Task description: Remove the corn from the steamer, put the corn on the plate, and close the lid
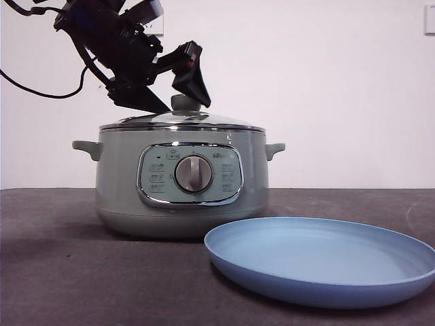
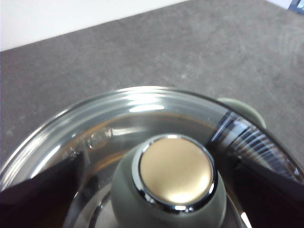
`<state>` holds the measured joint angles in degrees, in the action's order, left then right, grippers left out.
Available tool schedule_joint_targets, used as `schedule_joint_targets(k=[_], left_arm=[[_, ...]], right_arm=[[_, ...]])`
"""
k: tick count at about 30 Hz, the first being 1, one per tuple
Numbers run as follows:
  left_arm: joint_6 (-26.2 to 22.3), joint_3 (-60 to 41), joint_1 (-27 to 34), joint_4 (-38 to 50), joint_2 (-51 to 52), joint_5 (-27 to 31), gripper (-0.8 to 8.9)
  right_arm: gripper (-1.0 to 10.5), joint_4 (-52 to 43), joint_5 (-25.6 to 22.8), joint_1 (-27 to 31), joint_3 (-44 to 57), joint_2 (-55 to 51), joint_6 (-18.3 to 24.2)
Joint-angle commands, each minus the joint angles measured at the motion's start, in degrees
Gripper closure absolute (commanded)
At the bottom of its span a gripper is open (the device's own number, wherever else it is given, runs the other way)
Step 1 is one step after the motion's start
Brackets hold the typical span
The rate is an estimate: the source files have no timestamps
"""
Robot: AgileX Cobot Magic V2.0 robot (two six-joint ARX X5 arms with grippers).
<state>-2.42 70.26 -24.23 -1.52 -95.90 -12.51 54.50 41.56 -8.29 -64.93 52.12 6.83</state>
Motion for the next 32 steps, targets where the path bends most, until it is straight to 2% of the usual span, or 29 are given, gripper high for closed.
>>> schedule_joint_targets(k=[1, 3, 7, 11, 15, 27, 32], left_arm=[[-0.63, -0.13, -0.26, -0.37, -0.59, 0.28, 4.58], [-0.61, -0.13, -0.50, -0.70, -0.59, 0.31, 4.83], [-0.61, -0.13, -0.90, -1.49, -0.59, 0.22, 6.35], [-0.59, -0.13, -1.31, -1.57, -0.59, 0.13, 7.11], [-0.52, -0.13, -1.40, -1.62, -0.59, 0.09, 8.27], [-0.20, 0.68, -1.22, 0.07, 1.88, -0.04, 8.22], [-0.20, 3.78, -1.18, -2.10, 3.39, -0.20, 8.22]], right_arm=[[3.8, 0.00, 0.04, -0.11, -0.09, 0.02, 0.11], [3.8, 0.00, 0.04, -0.11, -0.09, 0.02, 0.11], [3.8, 0.00, 0.04, -0.11, -0.09, 0.02, 0.11], [3.8, 0.02, 0.07, -0.11, -0.09, 0.02, 0.11], [3.8, 0.02, 0.07, -0.11, -0.09, 0.02, 0.11], [3.8, 0.02, 0.04, -0.11, -0.09, 0.02, 0.09], [3.8, 0.02, 0.04, -0.07, -0.09, 0.02, 0.09]])
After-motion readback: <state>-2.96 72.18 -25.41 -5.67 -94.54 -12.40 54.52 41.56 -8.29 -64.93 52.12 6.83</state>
